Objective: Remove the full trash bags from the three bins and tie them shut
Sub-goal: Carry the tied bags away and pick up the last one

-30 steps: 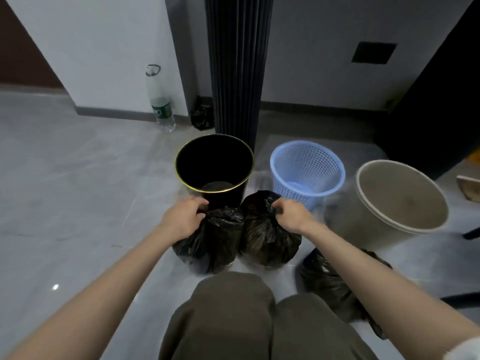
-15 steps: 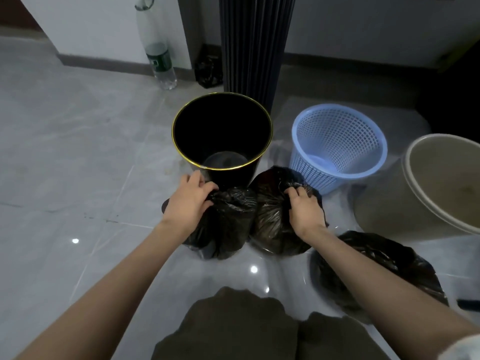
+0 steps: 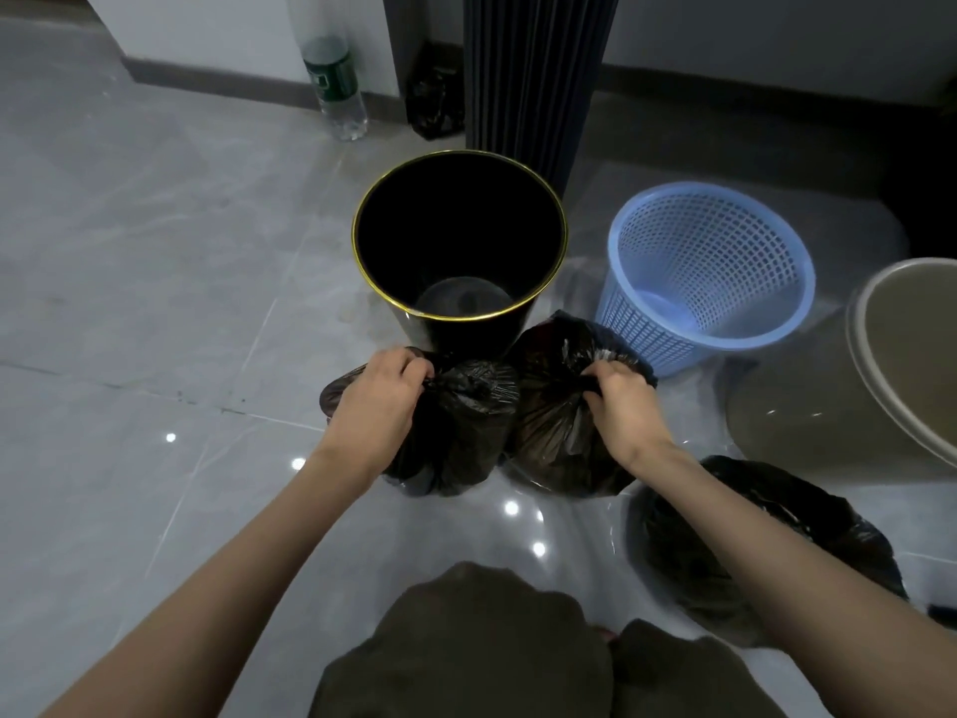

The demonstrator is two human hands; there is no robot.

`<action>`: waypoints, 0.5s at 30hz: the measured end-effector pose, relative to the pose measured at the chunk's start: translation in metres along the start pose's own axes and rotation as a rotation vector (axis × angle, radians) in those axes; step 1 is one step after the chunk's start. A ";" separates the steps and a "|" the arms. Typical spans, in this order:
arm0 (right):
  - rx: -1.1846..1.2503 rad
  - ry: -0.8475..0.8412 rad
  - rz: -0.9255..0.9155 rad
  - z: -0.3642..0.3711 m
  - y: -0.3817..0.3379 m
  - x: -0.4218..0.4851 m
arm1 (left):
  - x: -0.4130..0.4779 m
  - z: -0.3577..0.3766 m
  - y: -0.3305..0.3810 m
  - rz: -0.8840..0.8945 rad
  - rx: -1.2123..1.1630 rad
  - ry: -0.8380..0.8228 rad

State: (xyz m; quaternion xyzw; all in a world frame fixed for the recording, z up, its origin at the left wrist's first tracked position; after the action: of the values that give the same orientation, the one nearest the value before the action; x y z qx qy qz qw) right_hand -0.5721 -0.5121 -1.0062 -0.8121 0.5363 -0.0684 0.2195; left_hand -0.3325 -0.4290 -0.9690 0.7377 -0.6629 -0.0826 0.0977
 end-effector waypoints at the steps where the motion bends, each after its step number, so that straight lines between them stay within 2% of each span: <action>1: 0.009 -0.015 -0.003 -0.003 -0.002 0.000 | -0.001 -0.001 0.000 -0.019 -0.011 -0.018; 5: 0.039 -0.060 0.002 -0.027 -0.017 -0.005 | -0.015 -0.016 -0.002 -0.042 -0.031 -0.080; 8: 0.046 -0.110 0.022 -0.054 -0.032 -0.011 | -0.030 -0.045 -0.003 -0.130 -0.080 -0.117; 15: 0.057 -0.206 0.036 -0.159 -0.102 -0.042 | -0.049 -0.177 0.021 -0.291 -0.224 -0.158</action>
State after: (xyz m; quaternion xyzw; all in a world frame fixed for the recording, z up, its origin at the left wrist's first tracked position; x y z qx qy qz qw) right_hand -0.5585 -0.4857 -0.8149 -0.7986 0.5231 0.0043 0.2976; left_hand -0.3139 -0.3763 -0.7931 0.8016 -0.5414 -0.2265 0.1139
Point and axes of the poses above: each hand's wrist, its own x-axis towards the middle knuckle, its own z-axis out of the palm, y = z × x, the point moved 5 cm from there along x, towards the middle knuckle, and after that the axes turned 7 degrees about -z, right-handed, at the moved point
